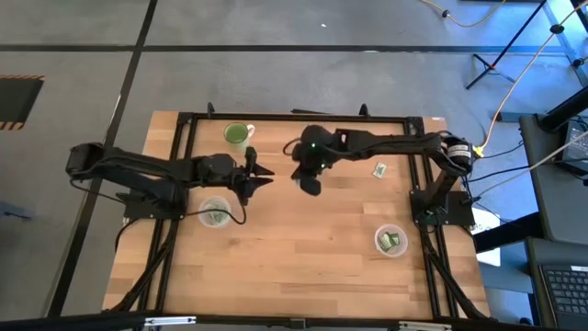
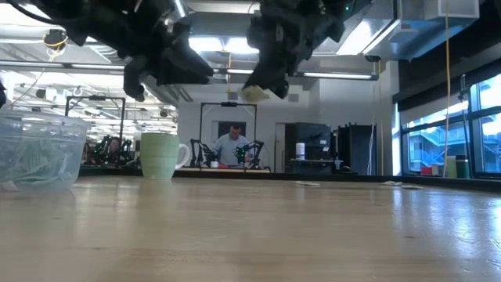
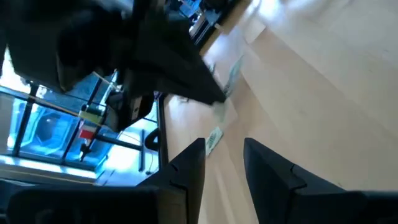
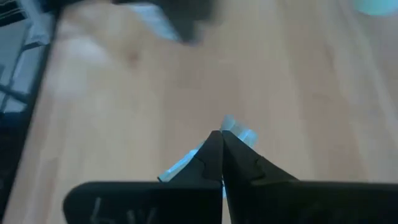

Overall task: Pick and place items into bin
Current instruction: Put the stevia packet into the left transparent bin

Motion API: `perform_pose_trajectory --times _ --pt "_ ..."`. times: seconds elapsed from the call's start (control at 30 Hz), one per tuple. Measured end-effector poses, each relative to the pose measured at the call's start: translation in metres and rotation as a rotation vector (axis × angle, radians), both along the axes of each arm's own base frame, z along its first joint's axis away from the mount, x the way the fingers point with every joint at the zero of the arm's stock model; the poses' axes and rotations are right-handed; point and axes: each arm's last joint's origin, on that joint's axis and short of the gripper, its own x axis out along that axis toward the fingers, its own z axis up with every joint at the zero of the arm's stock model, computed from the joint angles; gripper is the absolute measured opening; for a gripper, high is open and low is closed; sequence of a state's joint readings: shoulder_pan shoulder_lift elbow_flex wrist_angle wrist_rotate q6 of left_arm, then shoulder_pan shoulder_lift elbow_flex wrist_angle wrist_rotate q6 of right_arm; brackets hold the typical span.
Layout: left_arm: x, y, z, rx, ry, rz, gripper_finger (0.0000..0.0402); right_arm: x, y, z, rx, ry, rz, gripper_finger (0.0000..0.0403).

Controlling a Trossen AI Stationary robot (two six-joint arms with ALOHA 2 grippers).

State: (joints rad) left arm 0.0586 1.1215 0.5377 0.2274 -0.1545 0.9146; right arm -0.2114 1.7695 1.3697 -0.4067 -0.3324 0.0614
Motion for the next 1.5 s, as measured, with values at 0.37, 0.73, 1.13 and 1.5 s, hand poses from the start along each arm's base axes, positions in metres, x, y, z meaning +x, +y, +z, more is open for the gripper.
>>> perform_pose_trajectory --times 0.37,0.73,1.13,1.5 --pt "0.016 -0.004 -0.007 -0.157 -0.069 -0.11 0.0116 0.009 0.028 0.005 -0.026 -0.073 0.09 0.0" --pt "0.017 -0.003 -0.005 -0.211 -0.099 -0.085 0.0116 0.014 0.034 0.011 -0.056 -0.156 0.122 0.0" --pt "0.017 -0.003 -0.006 -0.21 -0.099 -0.083 0.0038 0.015 0.034 0.011 -0.06 -0.164 0.123 0.0" --pt "0.015 -0.001 -0.006 -0.188 -0.086 0.009 0.0002 0.012 0.033 0.008 -0.065 -0.115 0.122 0.0015"
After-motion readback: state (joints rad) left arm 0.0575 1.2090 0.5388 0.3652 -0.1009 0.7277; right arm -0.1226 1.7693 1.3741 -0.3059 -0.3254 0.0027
